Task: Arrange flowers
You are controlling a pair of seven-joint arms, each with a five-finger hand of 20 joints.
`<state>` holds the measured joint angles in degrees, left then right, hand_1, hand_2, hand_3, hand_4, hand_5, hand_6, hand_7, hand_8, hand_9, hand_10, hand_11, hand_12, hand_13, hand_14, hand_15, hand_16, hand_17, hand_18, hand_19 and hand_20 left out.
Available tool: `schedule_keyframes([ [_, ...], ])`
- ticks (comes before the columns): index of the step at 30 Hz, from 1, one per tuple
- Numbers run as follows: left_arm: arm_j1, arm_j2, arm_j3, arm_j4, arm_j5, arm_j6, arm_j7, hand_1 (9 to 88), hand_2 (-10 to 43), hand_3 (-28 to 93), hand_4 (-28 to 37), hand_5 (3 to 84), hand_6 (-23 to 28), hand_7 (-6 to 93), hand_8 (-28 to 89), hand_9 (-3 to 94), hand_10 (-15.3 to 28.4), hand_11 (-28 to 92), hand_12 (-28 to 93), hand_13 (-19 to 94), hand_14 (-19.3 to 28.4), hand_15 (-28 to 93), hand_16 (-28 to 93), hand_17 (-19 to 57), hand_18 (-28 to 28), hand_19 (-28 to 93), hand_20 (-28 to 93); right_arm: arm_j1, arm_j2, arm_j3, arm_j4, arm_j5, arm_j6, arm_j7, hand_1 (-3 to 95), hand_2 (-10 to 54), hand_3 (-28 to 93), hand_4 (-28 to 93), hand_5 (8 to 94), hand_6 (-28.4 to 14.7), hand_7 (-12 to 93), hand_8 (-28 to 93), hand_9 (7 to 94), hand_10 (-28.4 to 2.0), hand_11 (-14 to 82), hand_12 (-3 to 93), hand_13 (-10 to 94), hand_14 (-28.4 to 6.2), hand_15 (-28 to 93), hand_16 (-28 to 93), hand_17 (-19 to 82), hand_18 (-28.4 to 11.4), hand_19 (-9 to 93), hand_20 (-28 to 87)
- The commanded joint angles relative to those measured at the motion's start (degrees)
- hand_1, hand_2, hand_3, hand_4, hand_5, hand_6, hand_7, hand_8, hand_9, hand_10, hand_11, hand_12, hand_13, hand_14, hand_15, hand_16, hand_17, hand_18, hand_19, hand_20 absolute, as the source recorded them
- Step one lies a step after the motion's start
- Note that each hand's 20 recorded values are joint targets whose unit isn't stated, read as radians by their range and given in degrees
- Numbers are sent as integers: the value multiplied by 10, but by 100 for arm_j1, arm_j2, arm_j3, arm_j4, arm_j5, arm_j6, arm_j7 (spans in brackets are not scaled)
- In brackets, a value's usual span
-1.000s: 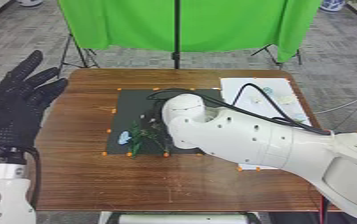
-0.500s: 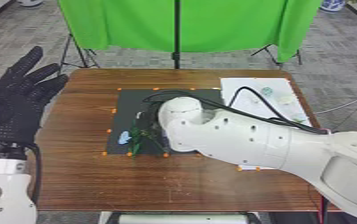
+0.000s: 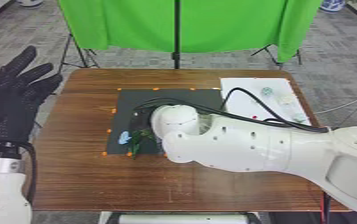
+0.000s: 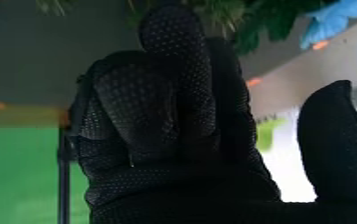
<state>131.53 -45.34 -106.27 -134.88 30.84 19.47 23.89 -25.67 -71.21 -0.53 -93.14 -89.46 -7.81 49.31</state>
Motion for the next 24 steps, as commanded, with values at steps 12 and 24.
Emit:
schedule_keyframes([
  [12,1179,-372,-449,-309,33,325,151,200,72,773,-283,330,76,114,-83,300,186,263,110,237,275,547,-100,-88,233,575,114,-119,1633,690,-891,-1466,809,769,169,101,764,-207,580,-44,128,-112,748,-179,256,166,730,-128,621,146,358,-256,911,69],
  [24,975,-354,-264,-251,100,249,77,187,73,764,-283,322,70,111,-83,290,182,253,109,234,275,550,-106,-88,232,574,118,-1744,3330,2135,-1331,-1659,1066,1086,209,59,758,-211,515,-50,116,-107,680,-206,208,146,679,-161,605,125,357,-267,906,16],
])
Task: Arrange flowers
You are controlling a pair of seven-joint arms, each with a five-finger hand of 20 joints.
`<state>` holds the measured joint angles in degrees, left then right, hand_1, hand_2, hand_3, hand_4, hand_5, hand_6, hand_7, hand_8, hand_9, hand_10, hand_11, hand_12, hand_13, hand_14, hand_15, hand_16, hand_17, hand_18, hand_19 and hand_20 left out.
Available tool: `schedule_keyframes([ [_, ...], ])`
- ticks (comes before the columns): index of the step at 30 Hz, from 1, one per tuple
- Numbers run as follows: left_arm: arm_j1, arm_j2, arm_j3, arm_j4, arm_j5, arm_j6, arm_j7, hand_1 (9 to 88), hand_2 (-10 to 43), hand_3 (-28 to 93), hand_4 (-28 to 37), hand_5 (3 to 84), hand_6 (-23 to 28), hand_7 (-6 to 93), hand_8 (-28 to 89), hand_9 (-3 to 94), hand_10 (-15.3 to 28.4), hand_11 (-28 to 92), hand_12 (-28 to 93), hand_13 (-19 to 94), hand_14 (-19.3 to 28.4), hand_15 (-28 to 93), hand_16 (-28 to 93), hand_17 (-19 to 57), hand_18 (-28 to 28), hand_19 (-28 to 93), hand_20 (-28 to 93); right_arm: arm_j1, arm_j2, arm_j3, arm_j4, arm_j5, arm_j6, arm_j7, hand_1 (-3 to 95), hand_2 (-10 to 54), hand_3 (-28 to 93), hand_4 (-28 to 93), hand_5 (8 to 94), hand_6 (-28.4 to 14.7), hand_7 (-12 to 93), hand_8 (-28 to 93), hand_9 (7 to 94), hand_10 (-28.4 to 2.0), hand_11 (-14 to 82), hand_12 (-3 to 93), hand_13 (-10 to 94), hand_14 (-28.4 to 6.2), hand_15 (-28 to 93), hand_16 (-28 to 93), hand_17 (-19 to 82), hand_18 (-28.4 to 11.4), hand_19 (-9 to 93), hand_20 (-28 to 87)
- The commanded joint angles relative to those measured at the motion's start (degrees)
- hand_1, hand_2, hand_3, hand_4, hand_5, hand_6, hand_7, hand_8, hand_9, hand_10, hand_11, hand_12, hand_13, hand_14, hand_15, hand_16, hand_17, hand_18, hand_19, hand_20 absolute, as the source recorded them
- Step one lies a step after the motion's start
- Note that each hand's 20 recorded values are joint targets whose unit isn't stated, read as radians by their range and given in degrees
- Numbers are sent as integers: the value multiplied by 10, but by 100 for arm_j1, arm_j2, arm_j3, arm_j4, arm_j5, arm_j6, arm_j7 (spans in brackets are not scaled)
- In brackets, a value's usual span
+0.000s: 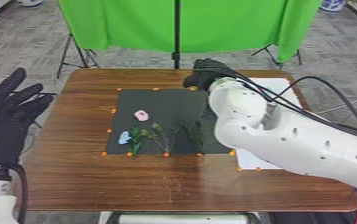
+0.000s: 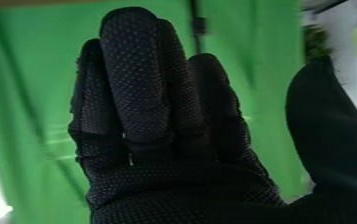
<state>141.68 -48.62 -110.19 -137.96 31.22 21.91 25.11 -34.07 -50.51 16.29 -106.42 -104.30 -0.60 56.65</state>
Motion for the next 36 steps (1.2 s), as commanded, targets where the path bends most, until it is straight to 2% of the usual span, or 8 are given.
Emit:
schedule_keyframes([
  [1,-45,-16,146,59,73,12,-55,186,73,761,-283,319,68,111,-82,287,181,250,109,233,275,549,-106,-89,232,573,119,-1140,1340,692,-13,-252,292,401,213,60,752,-212,508,-52,115,-106,676,-209,207,146,678,-163,606,123,359,-267,907,10],
  [4,-73,11,164,75,108,-49,-131,181,73,757,-283,312,65,110,-82,281,178,243,110,230,275,545,-106,-90,235,573,121,-1622,1613,1145,-21,-542,395,613,217,65,740,-212,497,-57,114,-105,668,-214,204,144,677,-166,606,120,363,-269,912,0],
  [7,-113,45,235,94,39,8,-70,180,72,758,-283,312,65,110,-80,280,178,241,113,230,275,543,-105,-90,237,574,123,-2071,1819,1714,-15,-479,462,707,221,66,733,-206,496,-58,113,-104,670,-215,204,143,678,-167,606,116,365,-270,915,-12],
  [10,-102,32,205,98,77,-48,-137,180,72,759,-283,312,65,110,-80,281,179,242,116,230,275,541,-104,-90,237,573,125,-2350,1978,2054,47,-494,454,807,223,65,733,-202,493,-60,111,-104,674,-216,205,143,679,-167,607,115,368,-271,919,-22],
  [16,-129,85,217,125,40,-34,-70,181,71,760,-283,313,66,111,-80,286,181,245,118,232,276,541,-102,-90,237,571,127,-2635,2216,2465,254,-89,173,888,232,49,728,-200,487,-61,104,-101,714,-216,209,143,728,-152,611,121,411,-264,931,-6],
  [23,-104,99,228,144,-20,-45,15,182,72,760,-283,314,66,112,-81,286,181,244,117,231,275,540,-102,-92,236,566,127,-2414,2208,2235,672,164,-72,844,235,38,722,-203,479,-61,102,-100,719,-215,207,144,733,-151,607,125,417,-261,932,-9],
  [28,-147,110,256,166,-29,-52,4,183,72,761,-283,314,66,112,-81,286,181,244,118,230,274,538,-102,-94,235,561,126,-2271,2158,2074,825,330,-269,840,243,16,719,-205,470,-56,101,-99,715,-214,202,143,732,-150,603,125,416,-259,932,-11],
  [36,-95,121,251,150,-76,-17,99,185,73,764,-283,315,67,112,-82,286,181,245,118,231,274,537,-101,-94,235,560,128,-2192,2097,1691,843,297,-132,542,274,-17,715,-214,499,-27,123,-106,711,-201,202,145,723,-143,588,126,399,-255,924,-34],
])
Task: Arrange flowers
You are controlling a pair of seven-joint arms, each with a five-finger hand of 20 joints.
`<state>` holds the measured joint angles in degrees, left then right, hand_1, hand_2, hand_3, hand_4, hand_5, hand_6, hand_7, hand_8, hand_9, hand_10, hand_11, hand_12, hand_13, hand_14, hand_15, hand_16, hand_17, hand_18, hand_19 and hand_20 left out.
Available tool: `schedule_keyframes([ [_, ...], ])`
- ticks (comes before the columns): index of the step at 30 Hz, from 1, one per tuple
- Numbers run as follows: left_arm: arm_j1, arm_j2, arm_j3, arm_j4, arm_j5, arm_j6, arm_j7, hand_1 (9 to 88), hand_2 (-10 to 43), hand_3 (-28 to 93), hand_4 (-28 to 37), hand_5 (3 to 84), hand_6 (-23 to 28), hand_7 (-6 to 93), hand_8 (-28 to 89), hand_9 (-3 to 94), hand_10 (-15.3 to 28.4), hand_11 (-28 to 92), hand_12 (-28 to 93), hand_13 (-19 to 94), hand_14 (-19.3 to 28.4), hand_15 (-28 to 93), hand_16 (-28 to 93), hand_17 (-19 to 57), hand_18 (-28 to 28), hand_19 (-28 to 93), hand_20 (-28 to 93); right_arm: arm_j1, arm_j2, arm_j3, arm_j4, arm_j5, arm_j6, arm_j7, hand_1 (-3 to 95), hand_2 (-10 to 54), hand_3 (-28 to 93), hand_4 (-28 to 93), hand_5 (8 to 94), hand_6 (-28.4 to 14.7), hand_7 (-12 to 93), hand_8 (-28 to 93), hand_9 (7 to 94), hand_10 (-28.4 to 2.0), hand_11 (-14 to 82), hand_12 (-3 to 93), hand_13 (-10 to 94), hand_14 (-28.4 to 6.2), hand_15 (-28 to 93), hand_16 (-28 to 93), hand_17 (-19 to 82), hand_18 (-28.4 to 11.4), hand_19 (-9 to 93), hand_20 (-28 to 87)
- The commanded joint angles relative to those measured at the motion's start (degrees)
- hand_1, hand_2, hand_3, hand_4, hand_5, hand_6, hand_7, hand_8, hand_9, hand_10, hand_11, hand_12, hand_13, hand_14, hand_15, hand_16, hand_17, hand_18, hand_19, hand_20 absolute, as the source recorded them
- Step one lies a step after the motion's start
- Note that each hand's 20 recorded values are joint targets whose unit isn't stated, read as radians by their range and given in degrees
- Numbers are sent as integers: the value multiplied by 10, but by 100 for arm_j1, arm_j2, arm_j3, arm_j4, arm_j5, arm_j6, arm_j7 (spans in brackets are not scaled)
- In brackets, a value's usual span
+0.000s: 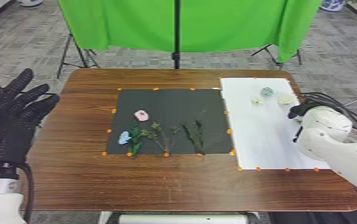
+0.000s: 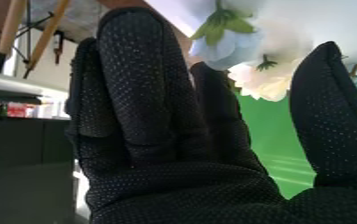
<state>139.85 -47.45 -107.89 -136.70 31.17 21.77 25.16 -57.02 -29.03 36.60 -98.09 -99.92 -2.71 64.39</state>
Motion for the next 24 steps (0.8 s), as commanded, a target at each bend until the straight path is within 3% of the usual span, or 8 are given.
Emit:
schedule_keyframes([
  [1,87,-2,17,26,-61,-15,92,185,73,764,-283,315,67,112,-82,286,181,245,118,231,274,537,-101,-94,235,560,129,193,-39,-528,16,-247,132,-297,283,-23,716,-218,504,-24,126,-109,713,-199,204,146,723,-142,585,127,397,-254,922,-36],
  [9,32,-16,47,47,-74,-30,54,187,73,765,-283,318,69,113,-82,287,182,246,118,231,273,538,-101,-93,235,560,131,467,-115,-1233,108,-803,773,-427,414,-90,740,-265,649,-7,186,-99,790,-129,233,154,784,-83,501,143,404,-197,884,-57],
  [10,56,-11,39,40,-91,-14,90,187,73,765,-283,318,69,113,-82,287,182,246,118,231,273,537,-101,-93,235,560,131,498,-128,-1273,104,-840,838,-430,444,-93,727,-273,670,-7,197,-59,806,-119,226,172,800,-75,490,153,414,-190,889,-59],
  [13,23,-50,16,29,-38,-46,10,187,74,765,-283,318,70,112,-82,288,182,246,118,231,274,538,-101,-93,234,559,131,451,-90,-1280,13,-1053,1124,-409,542,-95,681,-281,741,3,257,5,896,-80,151,278,855,-45,465,185,446,-167,908,-69],
  [20,103,-51,-162,-80,60,-93,-72,187,74,765,-283,318,69,113,-82,288,183,246,116,231,274,538,-102,-93,235,559,133,409,74,-1302,-629,-1667,1898,-479,582,-95,698,-282,795,5,284,27,936,-66,171,305,895,-29,472,207,471,-158,928,-55],
  [24,48,-49,-230,-126,170,-137,-224,187,74,764,-283,318,70,112,-82,287,183,246,117,230,275,539,-101,-93,235,560,134,731,10,-1591,-1170,-1925,2164,-708,584,-95,703,-282,801,3,278,32,937,-66,178,303,896,-29,475,210,471,-159,931,-45],
])
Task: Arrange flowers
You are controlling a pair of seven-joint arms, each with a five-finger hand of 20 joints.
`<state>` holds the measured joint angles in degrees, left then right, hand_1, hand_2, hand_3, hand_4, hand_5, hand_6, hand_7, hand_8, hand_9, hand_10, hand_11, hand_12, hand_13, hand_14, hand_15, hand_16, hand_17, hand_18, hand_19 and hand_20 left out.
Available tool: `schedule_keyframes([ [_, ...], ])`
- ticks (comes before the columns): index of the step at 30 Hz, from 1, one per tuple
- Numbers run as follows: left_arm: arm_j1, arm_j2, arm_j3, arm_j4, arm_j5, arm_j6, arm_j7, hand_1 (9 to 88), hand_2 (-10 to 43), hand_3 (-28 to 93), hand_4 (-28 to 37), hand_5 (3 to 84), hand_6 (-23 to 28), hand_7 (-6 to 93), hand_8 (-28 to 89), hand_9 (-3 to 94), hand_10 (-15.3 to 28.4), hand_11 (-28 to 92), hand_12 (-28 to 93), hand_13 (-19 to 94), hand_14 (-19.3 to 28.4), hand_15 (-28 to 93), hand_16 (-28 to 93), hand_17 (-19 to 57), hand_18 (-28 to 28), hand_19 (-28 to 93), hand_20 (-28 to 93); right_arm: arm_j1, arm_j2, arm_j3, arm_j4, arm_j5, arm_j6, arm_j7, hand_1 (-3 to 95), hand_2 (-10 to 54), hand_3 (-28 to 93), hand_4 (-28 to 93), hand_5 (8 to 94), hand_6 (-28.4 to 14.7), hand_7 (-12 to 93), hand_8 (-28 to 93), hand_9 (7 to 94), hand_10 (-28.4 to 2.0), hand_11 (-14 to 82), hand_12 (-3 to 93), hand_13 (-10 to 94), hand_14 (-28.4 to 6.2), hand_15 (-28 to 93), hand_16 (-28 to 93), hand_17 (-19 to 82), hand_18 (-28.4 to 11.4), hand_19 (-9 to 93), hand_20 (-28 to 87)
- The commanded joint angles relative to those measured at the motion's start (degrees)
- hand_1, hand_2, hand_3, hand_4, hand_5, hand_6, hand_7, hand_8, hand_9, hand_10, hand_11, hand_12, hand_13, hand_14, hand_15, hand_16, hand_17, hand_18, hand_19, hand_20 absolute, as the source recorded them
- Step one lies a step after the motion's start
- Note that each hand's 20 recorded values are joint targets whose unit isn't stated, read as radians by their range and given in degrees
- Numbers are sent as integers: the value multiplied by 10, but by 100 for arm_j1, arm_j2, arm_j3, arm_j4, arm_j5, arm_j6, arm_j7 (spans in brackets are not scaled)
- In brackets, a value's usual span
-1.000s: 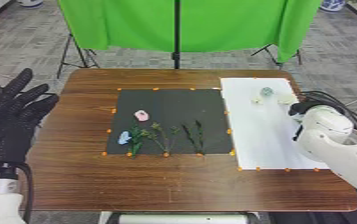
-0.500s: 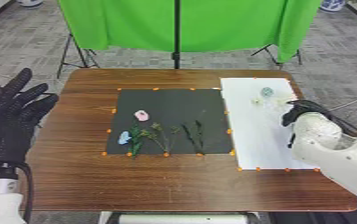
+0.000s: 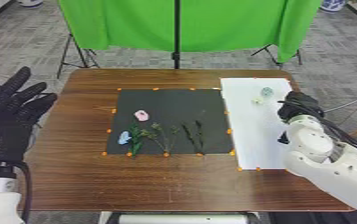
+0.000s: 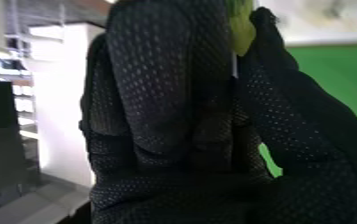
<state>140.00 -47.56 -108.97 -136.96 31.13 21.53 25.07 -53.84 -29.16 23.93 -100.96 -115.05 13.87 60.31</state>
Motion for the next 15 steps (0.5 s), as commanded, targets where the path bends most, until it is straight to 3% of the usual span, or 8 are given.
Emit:
schedule_keyframes([
  [1,21,-27,-131,-103,172,-132,-219,187,74,764,-283,318,70,112,-82,287,183,246,117,230,275,539,-102,-93,236,560,134,531,-44,-402,-1011,-411,501,-369,584,-95,705,-283,803,2,278,32,937,-66,180,304,897,-29,476,211,471,-160,931,-42],
  [6,-117,51,-97,-71,142,-122,-314,187,74,762,-283,317,69,111,-81,287,182,246,117,231,274,539,-101,-92,237,562,135,1360,-608,-1152,-1360,-203,524,-801,583,-95,711,-283,808,0,272,37,937,-69,186,302,897,-29,483,214,469,-162,932,-18],
  [8,-114,101,-90,-69,104,-73,-277,186,74,763,-283,316,69,111,-81,286,182,245,117,230,274,538,-102,-92,238,562,134,1698,-905,-1499,-1374,-60,537,-912,583,-95,711,-283,808,0,272,39,937,-69,187,302,898,-29,485,214,469,-163,932,-15],
  [15,-69,98,-191,-84,76,-15,-252,187,74,760,-283,315,69,110,-81,286,182,247,118,232,277,539,-102,-92,239,563,134,2299,-1999,-2122,-982,244,495,-1141,582,-95,713,-283,809,1,271,40,937,-65,194,297,900,-28,489,214,466,-163,932,-6],
])
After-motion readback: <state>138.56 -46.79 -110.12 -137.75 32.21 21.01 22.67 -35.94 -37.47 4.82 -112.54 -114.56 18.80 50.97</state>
